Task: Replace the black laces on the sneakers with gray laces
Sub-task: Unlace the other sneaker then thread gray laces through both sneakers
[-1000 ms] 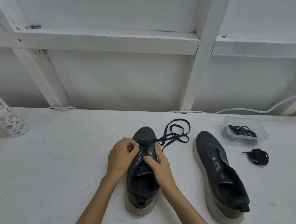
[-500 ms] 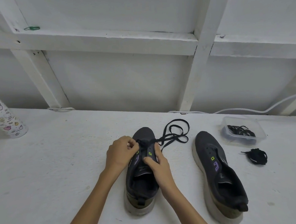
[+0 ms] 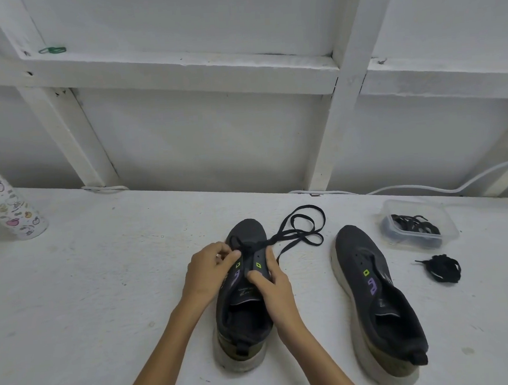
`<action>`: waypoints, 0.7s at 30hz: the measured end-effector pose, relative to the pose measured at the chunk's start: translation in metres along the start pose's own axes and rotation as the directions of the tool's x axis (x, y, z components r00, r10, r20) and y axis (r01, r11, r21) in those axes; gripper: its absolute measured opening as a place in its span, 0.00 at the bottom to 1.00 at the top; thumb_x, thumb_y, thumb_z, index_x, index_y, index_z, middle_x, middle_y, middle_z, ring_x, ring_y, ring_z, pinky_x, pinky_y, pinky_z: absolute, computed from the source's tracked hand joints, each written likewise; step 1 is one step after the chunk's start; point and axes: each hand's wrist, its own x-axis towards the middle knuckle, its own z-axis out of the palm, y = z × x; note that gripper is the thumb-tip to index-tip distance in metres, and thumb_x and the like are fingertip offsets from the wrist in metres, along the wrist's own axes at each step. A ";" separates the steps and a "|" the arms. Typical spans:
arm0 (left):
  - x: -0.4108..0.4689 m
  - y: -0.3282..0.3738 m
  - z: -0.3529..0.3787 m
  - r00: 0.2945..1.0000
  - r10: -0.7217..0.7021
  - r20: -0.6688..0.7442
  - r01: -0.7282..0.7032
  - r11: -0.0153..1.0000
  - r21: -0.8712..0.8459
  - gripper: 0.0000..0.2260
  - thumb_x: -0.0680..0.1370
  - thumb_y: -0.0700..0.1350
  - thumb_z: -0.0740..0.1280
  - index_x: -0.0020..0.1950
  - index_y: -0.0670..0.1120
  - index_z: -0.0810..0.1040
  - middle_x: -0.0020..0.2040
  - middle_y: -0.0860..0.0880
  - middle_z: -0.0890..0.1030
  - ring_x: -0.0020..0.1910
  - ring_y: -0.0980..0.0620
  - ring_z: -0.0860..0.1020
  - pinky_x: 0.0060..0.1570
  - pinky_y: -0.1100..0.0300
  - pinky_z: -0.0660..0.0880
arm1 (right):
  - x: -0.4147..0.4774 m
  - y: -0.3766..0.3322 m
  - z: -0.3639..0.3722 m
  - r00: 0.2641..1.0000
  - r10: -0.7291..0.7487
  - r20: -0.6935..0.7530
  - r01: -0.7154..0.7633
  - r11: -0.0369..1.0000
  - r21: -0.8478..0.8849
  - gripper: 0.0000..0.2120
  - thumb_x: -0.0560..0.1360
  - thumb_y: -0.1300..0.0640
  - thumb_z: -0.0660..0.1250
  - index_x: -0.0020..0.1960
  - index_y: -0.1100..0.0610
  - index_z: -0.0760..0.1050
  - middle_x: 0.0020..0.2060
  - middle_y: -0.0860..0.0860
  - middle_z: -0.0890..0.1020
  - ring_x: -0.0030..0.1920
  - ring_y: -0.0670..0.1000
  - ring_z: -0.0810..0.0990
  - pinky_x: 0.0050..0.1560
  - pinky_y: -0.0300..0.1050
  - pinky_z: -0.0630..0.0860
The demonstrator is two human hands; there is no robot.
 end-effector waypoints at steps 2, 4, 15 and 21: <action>0.005 0.000 -0.004 0.999 0.025 -0.041 -0.025 1.000 0.010 0.06 0.77 0.48 0.69 0.41 0.48 0.79 0.38 0.52 0.81 0.38 0.52 0.77 0.39 0.60 0.71 | 0.000 0.001 0.000 1.000 0.001 0.000 -0.001 1.000 -0.004 0.41 0.65 0.43 0.67 0.77 0.42 0.59 0.66 0.44 0.77 0.63 0.45 0.77 0.66 0.51 0.74; 0.016 0.005 -0.014 0.990 0.029 -0.136 -0.034 0.999 -0.033 0.06 0.78 0.46 0.69 0.41 0.49 0.78 0.39 0.51 0.81 0.39 0.49 0.78 0.43 0.57 0.73 | 0.000 0.002 0.000 1.000 0.001 0.004 -0.001 1.000 -0.005 0.40 0.66 0.44 0.68 0.76 0.41 0.60 0.68 0.43 0.75 0.65 0.46 0.75 0.68 0.51 0.72; 0.000 0.004 -0.002 0.998 -0.060 0.000 0.059 0.994 -0.096 0.09 0.75 0.52 0.72 0.44 0.47 0.81 0.35 0.54 0.80 0.34 0.55 0.76 0.36 0.63 0.70 | 0.002 0.005 0.001 1.000 -0.015 0.003 0.015 1.000 0.010 0.40 0.65 0.43 0.67 0.76 0.41 0.60 0.68 0.43 0.75 0.64 0.45 0.76 0.67 0.50 0.73; 0.018 0.012 -0.023 0.984 -0.061 -0.167 0.019 0.970 -0.242 0.04 0.77 0.44 0.70 0.43 0.45 0.80 0.32 0.50 0.77 0.34 0.52 0.73 0.36 0.58 0.70 | 0.001 0.005 0.000 1.000 0.006 0.002 -0.006 1.000 0.002 0.40 0.67 0.43 0.68 0.76 0.41 0.60 0.71 0.42 0.71 0.70 0.46 0.71 0.71 0.52 0.69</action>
